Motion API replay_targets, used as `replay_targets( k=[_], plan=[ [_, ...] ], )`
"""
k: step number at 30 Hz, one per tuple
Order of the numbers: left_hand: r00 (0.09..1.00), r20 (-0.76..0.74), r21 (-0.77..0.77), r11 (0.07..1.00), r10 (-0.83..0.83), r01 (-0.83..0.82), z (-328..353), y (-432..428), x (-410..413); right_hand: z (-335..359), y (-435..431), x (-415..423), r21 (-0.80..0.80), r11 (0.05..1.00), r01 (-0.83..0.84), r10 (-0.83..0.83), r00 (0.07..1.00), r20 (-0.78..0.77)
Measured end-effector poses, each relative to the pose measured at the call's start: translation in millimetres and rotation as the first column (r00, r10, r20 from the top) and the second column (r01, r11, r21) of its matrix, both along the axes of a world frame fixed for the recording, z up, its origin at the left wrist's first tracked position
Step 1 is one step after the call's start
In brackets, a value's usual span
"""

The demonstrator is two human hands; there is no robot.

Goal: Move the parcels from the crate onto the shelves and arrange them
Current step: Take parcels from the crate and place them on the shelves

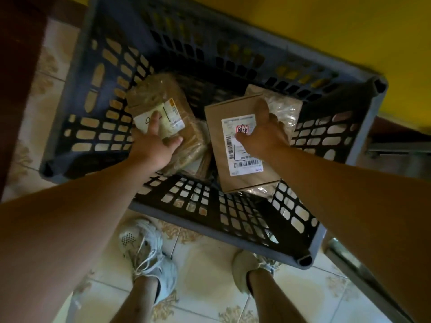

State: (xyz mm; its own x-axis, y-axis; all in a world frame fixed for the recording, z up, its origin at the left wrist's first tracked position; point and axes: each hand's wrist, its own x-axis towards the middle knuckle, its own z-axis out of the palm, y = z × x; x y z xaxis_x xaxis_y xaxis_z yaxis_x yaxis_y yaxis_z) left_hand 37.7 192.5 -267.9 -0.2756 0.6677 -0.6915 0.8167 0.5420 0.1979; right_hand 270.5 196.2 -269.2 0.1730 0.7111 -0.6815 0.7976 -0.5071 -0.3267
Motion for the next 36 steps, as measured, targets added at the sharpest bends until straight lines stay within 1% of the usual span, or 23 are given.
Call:
replay_targets(
  k=[3,5,7,9,10,12,14,17,20,22,24,26,30,34,36],
  plan=[
    [0.998,0.060,0.116,0.993,-0.017,0.010,2.3,3.9,1.9,5.6,6.1,-10.6,0.068,0.977,0.203,-0.195,0.975,-0.103],
    [0.993,0.115,0.209,0.978,-0.020,-0.004,3.9,4.8,2.7,10.2,9.4,-12.4,0.063,0.950,0.306,-0.294,0.944,-0.148],
    [0.984,0.178,0.280,0.959,-0.002,-0.049,3.6,7.6,5.1,14.5,9.1,-9.5,0.035,0.943,0.330,-0.321,0.934,-0.154],
    [0.967,0.249,0.308,0.941,0.060,-0.138,3.4,12.6,7.2,17.9,5.7,-5.8,0.027,0.951,0.308,-0.302,0.943,-0.137],
    [0.948,0.295,0.299,0.930,0.122,-0.213,3.3,15.4,7.5,18.8,3.5,-3.5,0.034,0.955,0.295,-0.289,0.950,-0.115],
    [0.896,0.373,0.219,0.916,0.240,-0.337,5.9,19.0,10.8,19.4,-1.8,-0.5,0.060,0.961,0.269,-0.262,0.959,-0.105],
    [0.853,0.455,0.099,0.938,0.255,-0.333,10.9,21.2,17.6,20.5,-8.2,0.4,0.070,0.973,0.218,-0.209,0.971,-0.113],
    [0.777,0.573,0.031,0.941,0.260,-0.337,17.0,26.2,25.2,23.0,-15.8,-2.4,0.064,0.987,0.150,-0.144,0.985,-0.094],
    [0.772,0.579,0.035,0.938,0.261,-0.344,23.1,28.0,26.3,26.7,-18.7,-6.2,0.080,0.981,0.178,-0.168,0.979,-0.119],
    [0.746,0.611,0.035,0.932,0.266,-0.361,29.7,25.0,24.5,33.4,-20.5,-6.4,0.091,0.979,0.184,-0.172,0.977,-0.128],
    [0.722,0.630,0.018,0.924,0.287,-0.383,41.0,19.7,18.8,47.3,-23.0,-7.4,0.115,0.976,0.183,-0.166,0.976,-0.141],
    [0.717,0.626,-0.008,0.921,0.308,-0.388,56.5,12.5,8.5,65.9,-26.0,-6.8,0.141,0.972,0.187,-0.164,0.974,-0.156],
    [0.675,0.660,-0.073,0.922,0.329,-0.379,109.9,-15.4,-14.0,118.7,-30.8,-2.9,0.156,0.956,0.250,-0.213,0.951,-0.224],
    [0.566,0.686,-0.141,0.847,0.457,-0.513,192.5,-42.3,-29.7,190.2,-38.8,-8.2,0.202,0.935,0.290,-0.226,0.930,-0.289],
    [0.551,0.709,-0.138,0.854,0.439,-0.502,238.4,-54.1,-39.4,229.8,-42.7,-14.0,0.211,0.924,0.320,-0.233,0.906,-0.354]
  ],
)
